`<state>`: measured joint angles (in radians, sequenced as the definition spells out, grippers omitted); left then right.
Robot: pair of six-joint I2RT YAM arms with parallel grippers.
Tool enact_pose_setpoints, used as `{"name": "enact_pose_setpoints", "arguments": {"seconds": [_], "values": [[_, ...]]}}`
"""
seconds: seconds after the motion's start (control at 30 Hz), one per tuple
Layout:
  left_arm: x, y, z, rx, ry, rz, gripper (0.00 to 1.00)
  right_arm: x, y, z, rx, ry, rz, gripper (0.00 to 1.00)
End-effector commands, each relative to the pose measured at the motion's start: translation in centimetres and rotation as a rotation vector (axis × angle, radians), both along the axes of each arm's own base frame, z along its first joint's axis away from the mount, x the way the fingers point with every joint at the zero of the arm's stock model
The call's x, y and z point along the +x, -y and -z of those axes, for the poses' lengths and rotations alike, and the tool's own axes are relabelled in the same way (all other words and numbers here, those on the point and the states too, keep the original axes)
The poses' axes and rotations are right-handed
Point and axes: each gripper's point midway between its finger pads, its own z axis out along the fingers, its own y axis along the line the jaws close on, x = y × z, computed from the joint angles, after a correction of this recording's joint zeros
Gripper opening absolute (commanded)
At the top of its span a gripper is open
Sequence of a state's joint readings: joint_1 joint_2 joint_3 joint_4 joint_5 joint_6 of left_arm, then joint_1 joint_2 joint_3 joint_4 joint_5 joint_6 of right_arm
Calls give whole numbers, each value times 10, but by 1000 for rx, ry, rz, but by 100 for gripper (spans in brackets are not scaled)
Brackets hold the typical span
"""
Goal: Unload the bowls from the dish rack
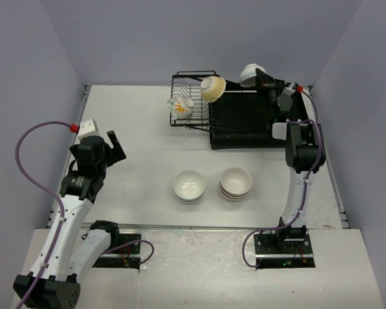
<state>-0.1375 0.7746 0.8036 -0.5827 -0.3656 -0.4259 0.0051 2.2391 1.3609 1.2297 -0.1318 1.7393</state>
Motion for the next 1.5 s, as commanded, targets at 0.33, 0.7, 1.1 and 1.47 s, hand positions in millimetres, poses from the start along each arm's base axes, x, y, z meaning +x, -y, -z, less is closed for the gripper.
{"name": "enact_pose_setpoints", "arguments": {"seconds": [0.33,0.7,1.1,1.47], "values": [[5,-5,-17,12,65,-14,100,-185,-86,-204,-571,535,-223,0],[-5,-14,-28,8,117,-67,100,-333,-216,-113,-1499,151,-397,0],[-23,-36,-39,18,158,-207,100,-416,-277,22,-2143,-99,-789,0],[-24,-29,-40,9,171,-171,100,-440,-278,90,-2381,-231,-993,0]]}}
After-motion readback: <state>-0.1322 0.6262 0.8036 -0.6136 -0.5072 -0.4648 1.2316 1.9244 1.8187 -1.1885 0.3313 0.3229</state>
